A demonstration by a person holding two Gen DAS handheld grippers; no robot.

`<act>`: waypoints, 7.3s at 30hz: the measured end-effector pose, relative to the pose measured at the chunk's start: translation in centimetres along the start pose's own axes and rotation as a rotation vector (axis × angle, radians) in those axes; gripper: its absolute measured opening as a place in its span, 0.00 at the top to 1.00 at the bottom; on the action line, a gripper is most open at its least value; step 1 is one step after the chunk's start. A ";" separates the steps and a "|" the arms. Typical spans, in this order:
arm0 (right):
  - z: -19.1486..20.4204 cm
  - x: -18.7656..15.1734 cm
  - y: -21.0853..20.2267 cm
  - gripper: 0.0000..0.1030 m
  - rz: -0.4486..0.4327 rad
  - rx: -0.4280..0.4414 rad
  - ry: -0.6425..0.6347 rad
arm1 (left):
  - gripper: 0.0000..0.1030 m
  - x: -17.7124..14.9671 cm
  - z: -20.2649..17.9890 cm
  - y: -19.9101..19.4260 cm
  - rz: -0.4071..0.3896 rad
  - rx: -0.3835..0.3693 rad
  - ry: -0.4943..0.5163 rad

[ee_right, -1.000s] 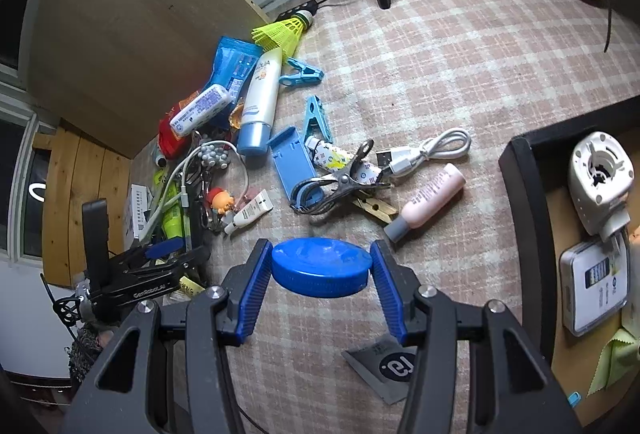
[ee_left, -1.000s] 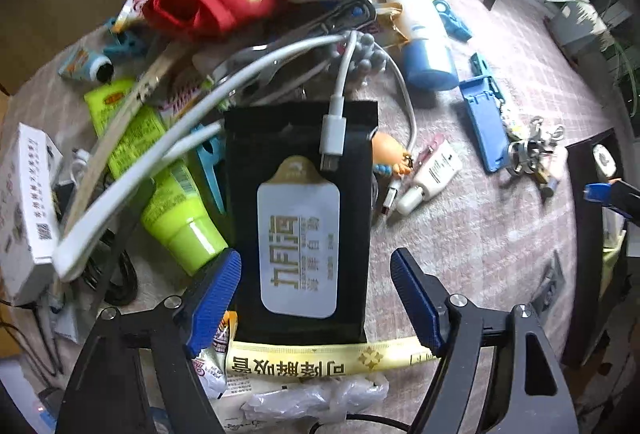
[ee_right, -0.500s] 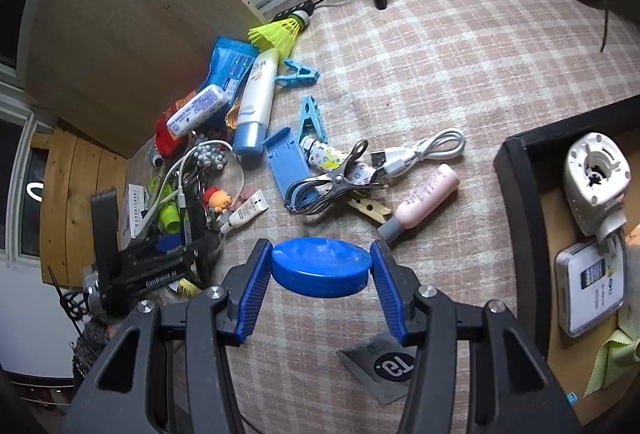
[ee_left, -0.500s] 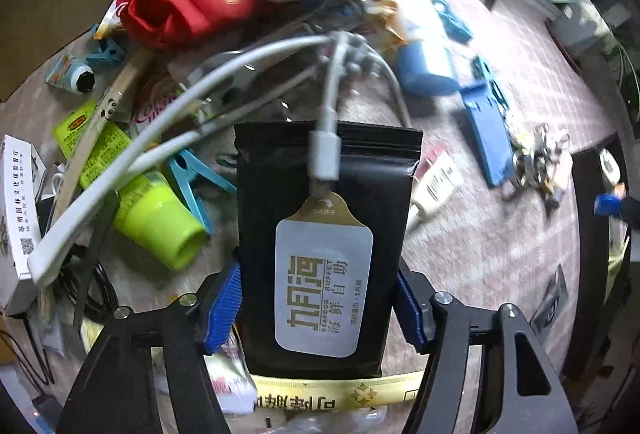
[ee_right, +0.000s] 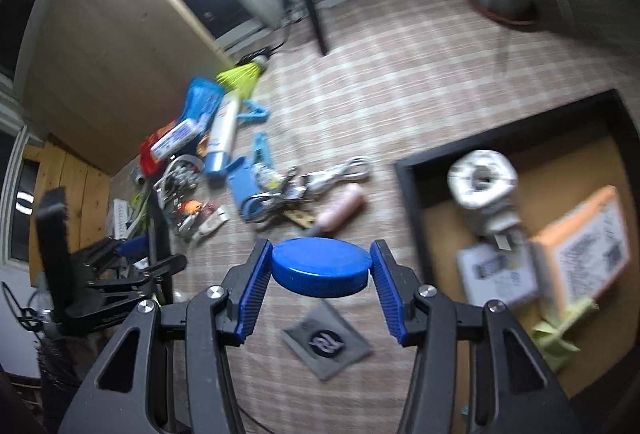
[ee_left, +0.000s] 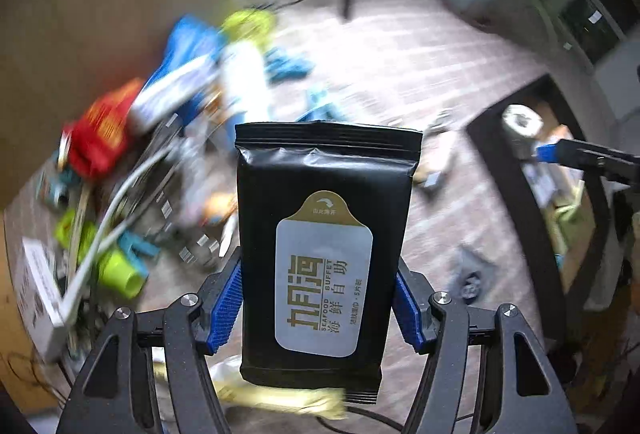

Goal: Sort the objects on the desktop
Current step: 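Carry the black pouch with the left tool into the tray while right tool drops the tape measure there, then move both tools back to the pile over the yellow strip and white bag, then grasp the yellow strip packet with the right tool while left tool grasps the white plastic bag, then carry the yellow strip and white bag to the tray and open both tools, then move both tools back to the pile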

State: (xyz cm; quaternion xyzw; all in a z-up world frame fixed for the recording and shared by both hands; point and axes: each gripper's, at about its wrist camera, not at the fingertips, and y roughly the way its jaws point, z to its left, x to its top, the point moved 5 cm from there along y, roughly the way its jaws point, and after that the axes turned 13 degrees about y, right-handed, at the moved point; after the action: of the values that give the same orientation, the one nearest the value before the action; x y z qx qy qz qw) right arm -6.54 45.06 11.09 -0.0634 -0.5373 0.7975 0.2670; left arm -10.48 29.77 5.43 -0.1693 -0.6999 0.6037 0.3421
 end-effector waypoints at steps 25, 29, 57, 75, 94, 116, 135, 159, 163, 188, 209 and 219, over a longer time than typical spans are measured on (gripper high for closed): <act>-24.4 -2.8 -9.9 0.52 -0.143 -0.112 0.380 | 0.35 3.4 -32.0 -1.6 0.035 -0.216 0.512; -25.5 -2.7 -10.7 0.52 -0.151 -0.108 0.416 | 0.34 3.6 -32.1 -1.9 0.024 -0.208 0.463; 0.6 -6.4 0.9 0.52 0.040 -0.037 -0.171 | 0.34 -13.5 -0.2 -5.4 -0.033 0.028 -0.268; 21.3 -13.1 12.5 0.55 0.294 0.039 -0.676 | 0.34 -23.7 11.9 -4.0 -0.042 -0.005 -0.703; 25.6 -16.9 21.9 0.75 0.399 -0.045 -0.946 | 0.34 -24.4 11.7 -2.3 -0.089 0.016 -0.729; 15.1 -12.5 17.0 0.84 0.413 0.010 -0.606 | 0.55 -19.9 7.8 0.5 0.002 0.144 -0.454; 7.8 -13.2 9.1 0.88 0.317 0.158 -0.347 | 0.75 -19.6 4.3 -1.6 -0.048 0.046 -0.443; -11.8 -3.6 -8.7 0.89 -0.150 0.053 -0.022 | 0.75 -0.6 -14.0 -2.2 -0.149 -0.106 0.015; -14.8 -3.1 -11.5 0.89 -0.218 0.047 0.038 | 0.75 1.1 -18.3 -1.9 -0.145 -0.142 0.096; -22.5 -1.6 -12.1 0.60 -0.195 -0.056 0.170 | 0.31 3.6 -25.3 -0.6 -0.102 -0.126 0.190; -4.9 -1.2 -5.3 0.61 -0.085 0.045 -0.162 | 0.47 -1.5 -4.5 -4.6 -0.146 0.060 -0.160; 3.3 -0.2 1.0 0.61 0.025 0.079 -0.292 | 0.53 -4.4 7.0 -4.4 -0.132 0.123 -0.355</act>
State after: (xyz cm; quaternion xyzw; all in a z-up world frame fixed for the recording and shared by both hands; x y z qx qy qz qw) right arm -8.03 41.96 11.55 0.0573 -0.5379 0.8220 0.1783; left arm -11.34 20.88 8.20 0.0071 -0.7206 0.6419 0.2619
